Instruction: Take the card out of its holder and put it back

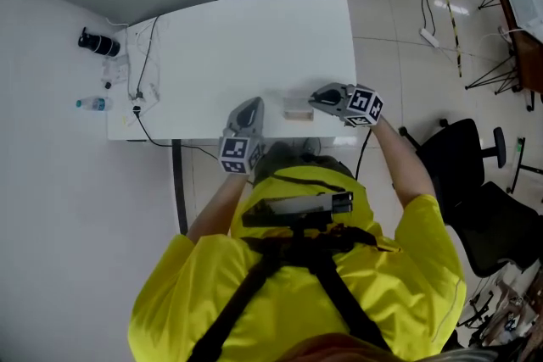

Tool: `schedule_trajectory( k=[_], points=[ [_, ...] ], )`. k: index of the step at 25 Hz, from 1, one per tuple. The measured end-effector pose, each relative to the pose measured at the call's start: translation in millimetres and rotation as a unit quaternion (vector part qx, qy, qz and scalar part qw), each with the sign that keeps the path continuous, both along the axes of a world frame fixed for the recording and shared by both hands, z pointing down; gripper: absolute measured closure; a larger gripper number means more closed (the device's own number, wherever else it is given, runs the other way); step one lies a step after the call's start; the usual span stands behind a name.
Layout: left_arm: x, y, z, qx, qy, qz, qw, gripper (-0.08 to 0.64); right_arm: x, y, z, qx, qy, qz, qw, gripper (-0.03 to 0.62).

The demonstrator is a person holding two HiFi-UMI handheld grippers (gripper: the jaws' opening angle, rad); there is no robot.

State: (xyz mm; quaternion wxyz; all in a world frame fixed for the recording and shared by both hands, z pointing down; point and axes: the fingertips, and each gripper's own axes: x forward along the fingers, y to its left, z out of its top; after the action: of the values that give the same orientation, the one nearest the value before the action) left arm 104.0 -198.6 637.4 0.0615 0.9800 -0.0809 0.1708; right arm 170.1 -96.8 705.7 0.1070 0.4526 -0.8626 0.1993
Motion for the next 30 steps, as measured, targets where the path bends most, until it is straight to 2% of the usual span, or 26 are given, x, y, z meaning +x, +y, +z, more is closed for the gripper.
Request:
schedule_trajectory(
  k=[10, 15, 20, 27, 30],
  points=[
    [-1.4, -5.4, 4.1, 0.0, -0.006, -0.004, 1.0, 0.558, -4.4, 2.3, 15.1, -0.015, -0.017, 0.004, 1.0, 0.575],
    [-3.4, -5.5, 9.6, -0.004, -0.01, -0.003, 0.9999, 0.558, -1.1, 7.5, 16.1, -0.02, -0.003, 0.001, 1.0, 0.575],
    [0.9, -7.1, 9.4, -0.008, -0.006, -0.002, 0.9999, 0.558, -9.4, 8.2, 31.7, -0.034, 0.034, -0.022, 0.999, 0.575],
    [3.1, -5.8, 14.0, -0.016, -0.006, -0.002, 0.9998, 0.558, -6.4, 11.4, 57.0, -0.044, 0.006, 0.032, 0.998, 0.561],
    [5.8, -5.4, 16.0, -0.018, -0.007, 0.003, 0.9998, 0.558, -1.6, 7.3, 49.6, -0.033, -0.005, 0.058, 0.998, 0.54]
  ],
)
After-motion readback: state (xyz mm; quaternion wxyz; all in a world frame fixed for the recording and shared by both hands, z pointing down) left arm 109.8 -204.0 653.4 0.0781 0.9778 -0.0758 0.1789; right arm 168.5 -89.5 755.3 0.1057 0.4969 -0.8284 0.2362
